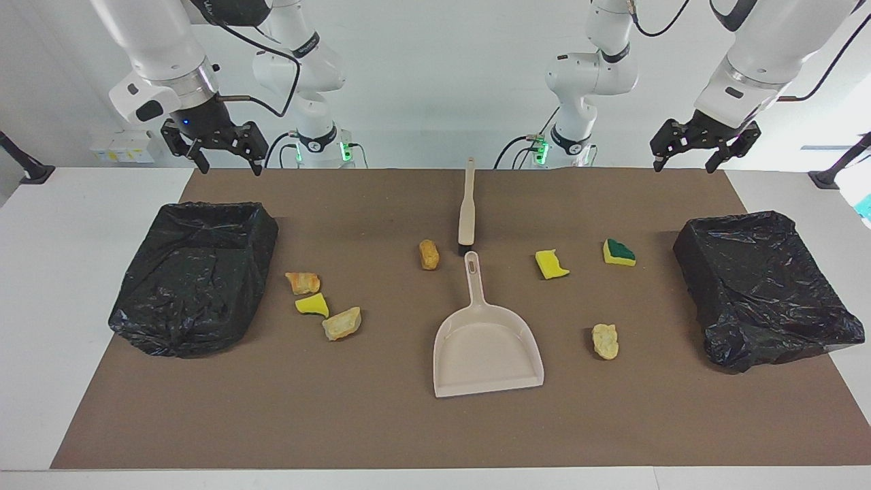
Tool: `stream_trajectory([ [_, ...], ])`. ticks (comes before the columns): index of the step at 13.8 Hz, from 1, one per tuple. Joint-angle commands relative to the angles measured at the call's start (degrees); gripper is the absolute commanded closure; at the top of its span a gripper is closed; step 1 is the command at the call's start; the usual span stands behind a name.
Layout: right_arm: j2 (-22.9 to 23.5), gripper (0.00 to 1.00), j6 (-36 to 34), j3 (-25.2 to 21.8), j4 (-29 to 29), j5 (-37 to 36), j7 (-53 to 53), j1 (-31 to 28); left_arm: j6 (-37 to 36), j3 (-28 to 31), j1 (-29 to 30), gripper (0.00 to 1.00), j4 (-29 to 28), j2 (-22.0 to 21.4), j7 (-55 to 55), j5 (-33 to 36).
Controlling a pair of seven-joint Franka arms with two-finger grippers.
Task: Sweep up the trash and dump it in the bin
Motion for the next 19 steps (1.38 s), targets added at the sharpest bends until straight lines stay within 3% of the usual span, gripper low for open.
stream_trajectory([
  [1,-1.64,0.00,1.87,0.16,-2.42,1.02,1.06,-0.30,0.19,-0.23,-0.16,0.00,-0.37,-0.71,-0.32,-0.48],
  [5,-2.17,0.00,1.87,0.16,-3.03,1.02,0.88,-0.30,1.68,-0.58,-0.60,0.00,-2.30,-1.58,-0.32,-0.92],
  [10,-2.17,0.00,1.87,0.16,-3.03,1.02,0.97,-0.30,5.54,-0.93,-4.37,0.00,-10.73,-6.67,-0.41,-1.09],
  [15,-2.26,0.00,1.87,0.25,-3.73,1.02,0.97,0.40,12.40,-0.93,-9.38,0.00,-22.76,-12.12,-0.93,-1.09],
  [19,-1.65,0.00,1.87,0.51,-3.73,1.37,0.71,0.49,17.40,-0.93,-15.17,0.00,-29.10,-13.63,-5.49,-1.18],
])
